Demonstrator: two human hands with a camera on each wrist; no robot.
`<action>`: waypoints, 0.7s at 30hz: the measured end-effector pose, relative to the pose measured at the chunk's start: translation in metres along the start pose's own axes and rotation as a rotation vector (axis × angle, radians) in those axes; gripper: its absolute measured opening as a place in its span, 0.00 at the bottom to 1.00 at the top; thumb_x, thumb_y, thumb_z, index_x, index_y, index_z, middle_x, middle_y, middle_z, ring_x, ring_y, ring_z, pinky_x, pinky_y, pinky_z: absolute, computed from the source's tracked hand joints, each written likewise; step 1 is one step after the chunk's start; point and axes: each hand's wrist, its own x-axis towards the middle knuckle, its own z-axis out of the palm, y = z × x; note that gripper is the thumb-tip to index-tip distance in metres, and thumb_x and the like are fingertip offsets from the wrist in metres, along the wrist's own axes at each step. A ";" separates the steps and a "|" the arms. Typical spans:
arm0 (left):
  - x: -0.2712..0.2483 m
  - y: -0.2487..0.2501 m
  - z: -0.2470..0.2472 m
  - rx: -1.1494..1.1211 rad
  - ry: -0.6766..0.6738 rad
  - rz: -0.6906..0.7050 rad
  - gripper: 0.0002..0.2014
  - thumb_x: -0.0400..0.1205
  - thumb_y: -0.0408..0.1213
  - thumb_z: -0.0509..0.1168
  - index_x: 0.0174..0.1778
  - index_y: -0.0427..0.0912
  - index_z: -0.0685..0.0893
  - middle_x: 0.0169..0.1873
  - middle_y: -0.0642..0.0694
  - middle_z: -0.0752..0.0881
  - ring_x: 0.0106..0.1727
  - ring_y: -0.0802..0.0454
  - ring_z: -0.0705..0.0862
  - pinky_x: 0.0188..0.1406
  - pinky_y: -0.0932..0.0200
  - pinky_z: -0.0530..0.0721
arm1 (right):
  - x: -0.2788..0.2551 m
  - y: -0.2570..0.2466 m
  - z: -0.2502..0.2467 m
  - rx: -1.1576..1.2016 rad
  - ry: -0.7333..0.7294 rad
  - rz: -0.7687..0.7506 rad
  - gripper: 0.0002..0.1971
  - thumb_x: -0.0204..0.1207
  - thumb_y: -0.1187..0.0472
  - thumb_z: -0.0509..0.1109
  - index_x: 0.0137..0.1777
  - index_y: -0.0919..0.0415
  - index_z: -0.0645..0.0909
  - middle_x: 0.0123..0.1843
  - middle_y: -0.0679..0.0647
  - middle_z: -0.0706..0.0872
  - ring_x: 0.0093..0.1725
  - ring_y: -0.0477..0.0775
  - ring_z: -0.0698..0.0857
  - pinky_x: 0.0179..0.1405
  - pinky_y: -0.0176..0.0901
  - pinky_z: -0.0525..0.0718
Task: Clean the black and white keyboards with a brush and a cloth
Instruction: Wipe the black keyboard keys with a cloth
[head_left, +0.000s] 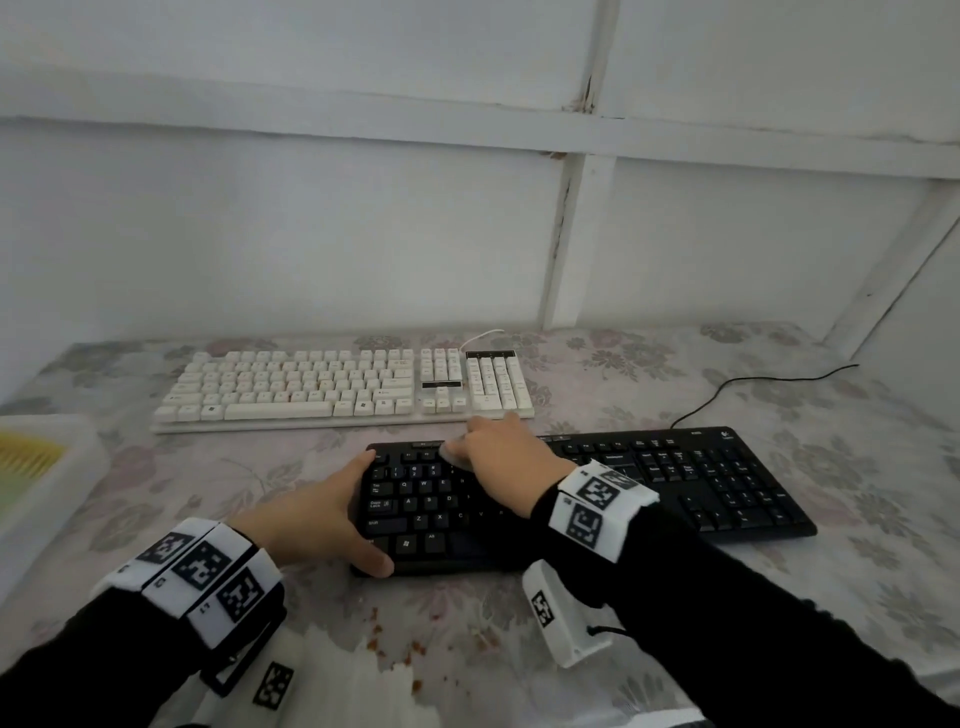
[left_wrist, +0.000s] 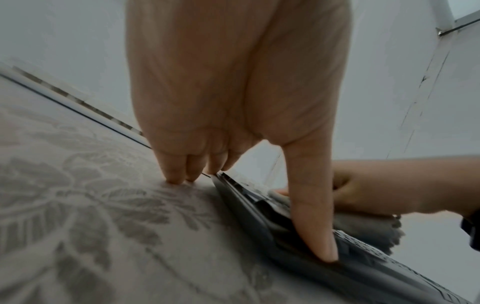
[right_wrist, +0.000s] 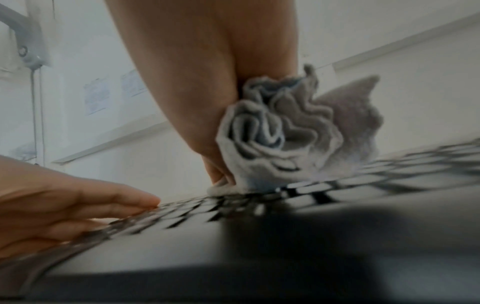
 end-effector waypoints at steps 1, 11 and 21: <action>0.000 -0.002 0.000 0.020 -0.001 -0.024 0.61 0.61 0.39 0.84 0.82 0.59 0.48 0.65 0.60 0.77 0.65 0.56 0.77 0.66 0.59 0.74 | -0.002 0.008 0.002 0.001 0.009 0.010 0.16 0.79 0.75 0.52 0.51 0.57 0.77 0.50 0.53 0.67 0.62 0.64 0.69 0.47 0.49 0.70; 0.003 -0.003 0.000 0.046 -0.007 -0.039 0.65 0.61 0.41 0.84 0.83 0.57 0.42 0.72 0.55 0.72 0.69 0.53 0.73 0.68 0.57 0.71 | -0.018 0.051 0.007 -0.060 0.068 0.101 0.16 0.81 0.72 0.53 0.55 0.55 0.79 0.47 0.52 0.67 0.56 0.61 0.69 0.45 0.48 0.71; 0.007 -0.005 -0.001 0.017 -0.019 -0.052 0.65 0.62 0.39 0.84 0.83 0.56 0.42 0.64 0.57 0.72 0.67 0.53 0.73 0.65 0.59 0.71 | -0.029 0.076 -0.013 -0.021 0.115 0.302 0.17 0.78 0.75 0.53 0.32 0.55 0.67 0.35 0.49 0.61 0.32 0.49 0.61 0.50 0.46 0.70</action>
